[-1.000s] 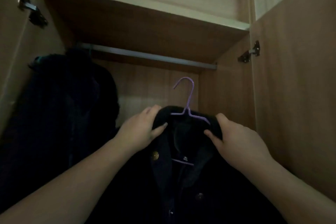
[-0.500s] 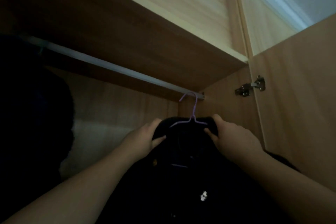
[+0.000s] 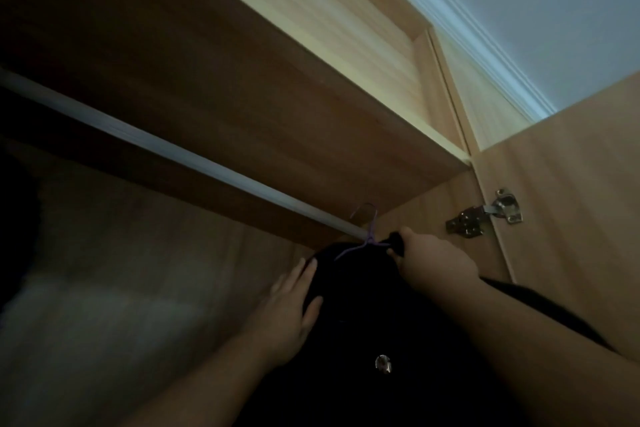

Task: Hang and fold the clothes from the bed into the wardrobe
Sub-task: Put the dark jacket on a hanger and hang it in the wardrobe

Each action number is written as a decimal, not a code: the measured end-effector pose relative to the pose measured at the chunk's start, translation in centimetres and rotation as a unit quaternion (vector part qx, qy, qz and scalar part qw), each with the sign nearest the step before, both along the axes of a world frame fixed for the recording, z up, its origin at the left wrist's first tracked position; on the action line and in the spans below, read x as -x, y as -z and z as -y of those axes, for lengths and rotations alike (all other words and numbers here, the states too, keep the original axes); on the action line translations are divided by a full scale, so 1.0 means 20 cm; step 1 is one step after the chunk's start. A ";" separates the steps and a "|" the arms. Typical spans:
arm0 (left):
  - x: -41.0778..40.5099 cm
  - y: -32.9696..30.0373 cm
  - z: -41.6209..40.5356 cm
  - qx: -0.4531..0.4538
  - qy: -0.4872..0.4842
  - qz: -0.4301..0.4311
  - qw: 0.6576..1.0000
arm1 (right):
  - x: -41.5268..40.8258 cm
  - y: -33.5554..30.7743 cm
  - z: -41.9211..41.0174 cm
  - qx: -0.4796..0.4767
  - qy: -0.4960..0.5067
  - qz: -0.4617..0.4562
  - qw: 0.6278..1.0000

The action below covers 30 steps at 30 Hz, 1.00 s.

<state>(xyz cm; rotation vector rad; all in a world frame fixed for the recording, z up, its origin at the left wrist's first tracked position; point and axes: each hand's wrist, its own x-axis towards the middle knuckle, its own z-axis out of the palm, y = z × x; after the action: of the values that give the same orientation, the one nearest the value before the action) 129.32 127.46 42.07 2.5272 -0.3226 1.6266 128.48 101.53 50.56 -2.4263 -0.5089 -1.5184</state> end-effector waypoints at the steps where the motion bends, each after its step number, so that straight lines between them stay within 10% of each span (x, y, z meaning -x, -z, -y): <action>1: -0.02 0.00 -0.01 -0.019 -0.014 -0.006 1.000 | -0.04 -0.04 -0.02 -0.004 0.002 -0.001 1.000; 15: -0.19 -0.03 -0.23 -0.068 -0.083 0.043 0.993 | -0.49 -0.10 -0.35 -0.066 0.058 0.003 0.996; 30: -0.11 0.43 -0.20 -0.060 -0.054 -0.030 0.996 | -0.32 0.43 -0.34 0.111 0.156 0.079 0.978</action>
<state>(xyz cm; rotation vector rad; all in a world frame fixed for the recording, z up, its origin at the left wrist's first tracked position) 131.44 131.52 33.45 2.7222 -0.2896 1.6093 134.94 108.26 41.86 -2.6689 -0.3557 -1.8830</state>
